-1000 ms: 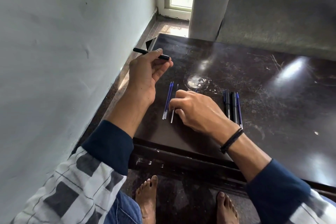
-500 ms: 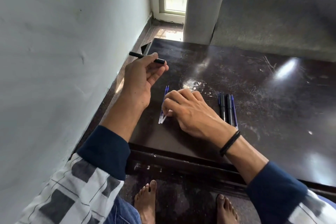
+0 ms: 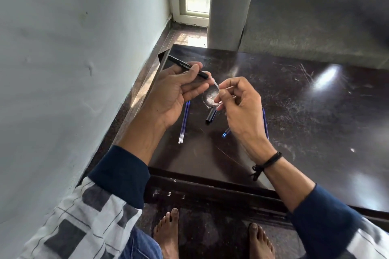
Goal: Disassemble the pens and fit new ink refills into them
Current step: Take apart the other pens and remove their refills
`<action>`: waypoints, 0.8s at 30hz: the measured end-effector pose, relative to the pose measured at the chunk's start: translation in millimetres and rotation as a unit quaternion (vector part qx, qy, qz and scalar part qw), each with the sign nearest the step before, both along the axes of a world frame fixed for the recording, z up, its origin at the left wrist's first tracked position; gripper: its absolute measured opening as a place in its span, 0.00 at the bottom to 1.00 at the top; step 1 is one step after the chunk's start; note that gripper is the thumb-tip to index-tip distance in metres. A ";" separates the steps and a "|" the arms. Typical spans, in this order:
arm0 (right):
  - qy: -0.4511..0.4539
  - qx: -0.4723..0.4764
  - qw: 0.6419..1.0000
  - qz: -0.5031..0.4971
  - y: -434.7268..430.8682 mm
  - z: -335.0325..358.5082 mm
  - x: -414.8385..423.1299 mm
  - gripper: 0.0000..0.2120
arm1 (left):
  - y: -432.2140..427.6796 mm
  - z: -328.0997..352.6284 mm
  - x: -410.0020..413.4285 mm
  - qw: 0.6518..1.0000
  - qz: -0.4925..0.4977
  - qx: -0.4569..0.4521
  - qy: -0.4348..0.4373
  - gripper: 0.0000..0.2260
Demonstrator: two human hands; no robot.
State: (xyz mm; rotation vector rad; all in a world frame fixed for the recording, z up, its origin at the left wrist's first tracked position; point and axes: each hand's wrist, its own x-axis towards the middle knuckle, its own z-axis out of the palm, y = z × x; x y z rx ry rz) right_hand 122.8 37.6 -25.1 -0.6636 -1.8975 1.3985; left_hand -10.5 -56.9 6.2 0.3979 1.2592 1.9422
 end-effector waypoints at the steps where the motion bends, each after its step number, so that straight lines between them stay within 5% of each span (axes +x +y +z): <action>1: -0.009 0.001 1.000 -0.003 1.1 -0.3 0.7 0.13 | 1.1 -0.8 1.1 1.000 -0.004 -0.008 0.002 0.05; 15: -0.062 0.025 0.998 0.011 5.0 0.7 7.0 0.07 | 4.3 -10.4 6.1 0.988 -0.063 -0.082 0.118 0.04; 24: -0.138 0.061 0.988 -0.019 8.5 1.6 8.9 0.03 | 4.7 -8.5 0.0 0.992 0.014 -0.089 0.091 0.04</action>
